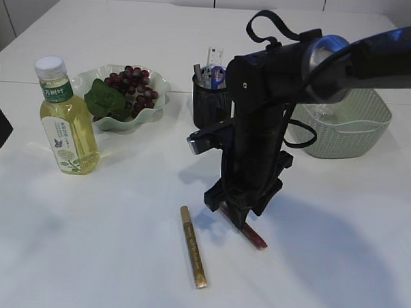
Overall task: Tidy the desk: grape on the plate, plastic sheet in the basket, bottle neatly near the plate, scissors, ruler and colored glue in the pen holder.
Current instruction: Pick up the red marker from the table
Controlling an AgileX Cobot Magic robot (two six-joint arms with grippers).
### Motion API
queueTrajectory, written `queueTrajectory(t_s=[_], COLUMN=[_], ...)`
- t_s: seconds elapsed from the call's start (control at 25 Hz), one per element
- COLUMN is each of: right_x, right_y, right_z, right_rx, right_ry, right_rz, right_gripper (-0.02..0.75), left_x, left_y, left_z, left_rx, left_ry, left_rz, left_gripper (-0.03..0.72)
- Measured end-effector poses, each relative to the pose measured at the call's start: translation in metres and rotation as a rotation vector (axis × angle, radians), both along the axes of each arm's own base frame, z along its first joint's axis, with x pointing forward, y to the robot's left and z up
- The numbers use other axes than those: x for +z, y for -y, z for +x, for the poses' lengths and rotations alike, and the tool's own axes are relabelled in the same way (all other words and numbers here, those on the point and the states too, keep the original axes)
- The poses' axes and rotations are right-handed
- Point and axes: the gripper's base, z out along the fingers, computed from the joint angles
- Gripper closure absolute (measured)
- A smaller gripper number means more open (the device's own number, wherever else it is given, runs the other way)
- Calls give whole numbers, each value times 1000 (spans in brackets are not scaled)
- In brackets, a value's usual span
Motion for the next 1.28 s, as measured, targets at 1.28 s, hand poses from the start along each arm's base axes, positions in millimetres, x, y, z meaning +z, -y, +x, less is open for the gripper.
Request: queueTrajectory(t_s=[1.28], right_x=[-15], right_y=[-2], right_z=[0], right_rx=[-6], right_ry=[-38], right_rz=[-6], right_gripper=[387], left_x=[0], left_y=[-3], left_z=[2], left_rx=[3], left_ry=[21], left_rz=[35], left_gripper=[449])
